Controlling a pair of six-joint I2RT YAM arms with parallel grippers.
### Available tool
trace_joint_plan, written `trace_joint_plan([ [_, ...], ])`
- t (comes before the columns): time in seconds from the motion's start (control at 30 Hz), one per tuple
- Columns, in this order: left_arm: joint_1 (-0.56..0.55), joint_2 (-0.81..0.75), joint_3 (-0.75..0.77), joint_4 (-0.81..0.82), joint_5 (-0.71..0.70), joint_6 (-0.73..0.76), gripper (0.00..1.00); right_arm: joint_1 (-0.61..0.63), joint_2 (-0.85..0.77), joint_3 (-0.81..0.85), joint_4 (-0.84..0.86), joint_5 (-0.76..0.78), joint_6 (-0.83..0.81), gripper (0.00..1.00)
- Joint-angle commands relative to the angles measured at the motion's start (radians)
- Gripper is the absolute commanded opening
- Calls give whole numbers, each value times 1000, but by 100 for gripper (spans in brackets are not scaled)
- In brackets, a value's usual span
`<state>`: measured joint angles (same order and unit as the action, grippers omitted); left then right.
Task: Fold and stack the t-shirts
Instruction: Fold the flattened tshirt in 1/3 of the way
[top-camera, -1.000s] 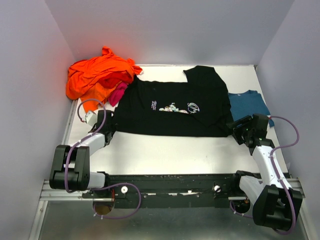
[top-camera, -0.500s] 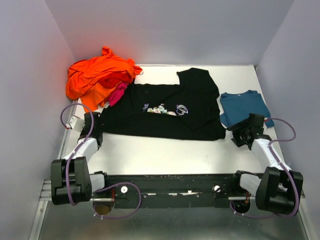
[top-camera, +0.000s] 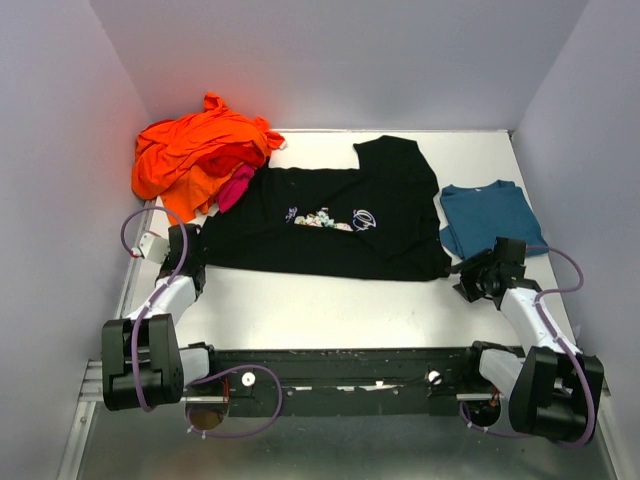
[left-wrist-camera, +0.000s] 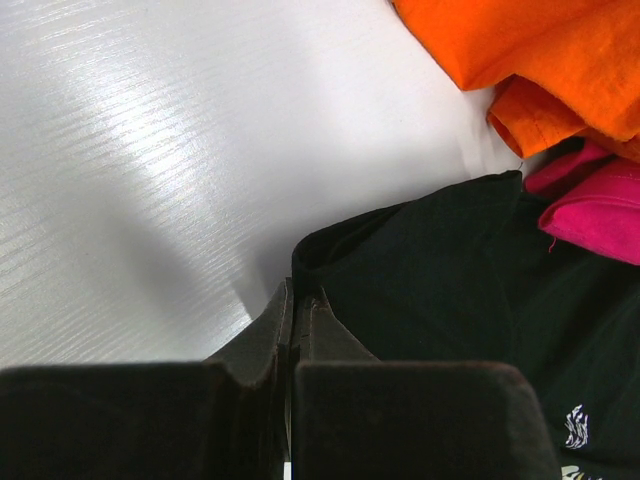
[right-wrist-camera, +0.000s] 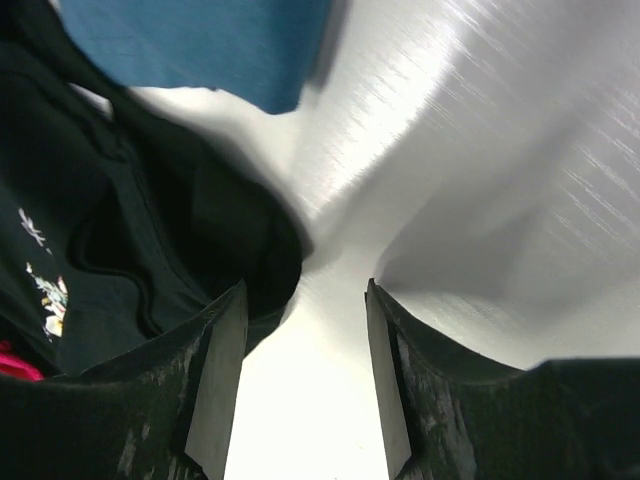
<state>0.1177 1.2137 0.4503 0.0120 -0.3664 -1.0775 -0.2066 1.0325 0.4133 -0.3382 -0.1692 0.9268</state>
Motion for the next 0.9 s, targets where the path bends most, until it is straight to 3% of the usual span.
trace_joint_plan([
  [0.0, 7, -20, 8, -10, -26, 13, 0, 1, 57, -16, 47, -47, 47, 57],
  [0.17, 8, -19, 11, -10, -31, 14, 0, -1, 116, -5, 79, -56, 75, 38],
  [0.33, 8, -22, 21, -47, -42, 21, 0, 1, 117, 4, 64, -17, 96, 3],
  [0.37, 8, -22, 21, -47, -42, 21, 0, 1, 110, 10, 54, -9, 98, 1],
  [0.57, 7, -19, 13, -46, -40, 22, 0, -10, 0, 36, -64, 149, 81, 1],
  [0.77, 7, -14, 16, -50, -37, 24, 0, -19, -37, 27, -96, 196, 93, 1],
  [0.83, 8, -20, 13, -52, -39, 24, 0, -17, -37, 30, -114, 223, 95, 12],
  [0.87, 8, -22, 13, -50, -40, 24, 0, -19, -40, 33, -123, 230, 87, 26],
])
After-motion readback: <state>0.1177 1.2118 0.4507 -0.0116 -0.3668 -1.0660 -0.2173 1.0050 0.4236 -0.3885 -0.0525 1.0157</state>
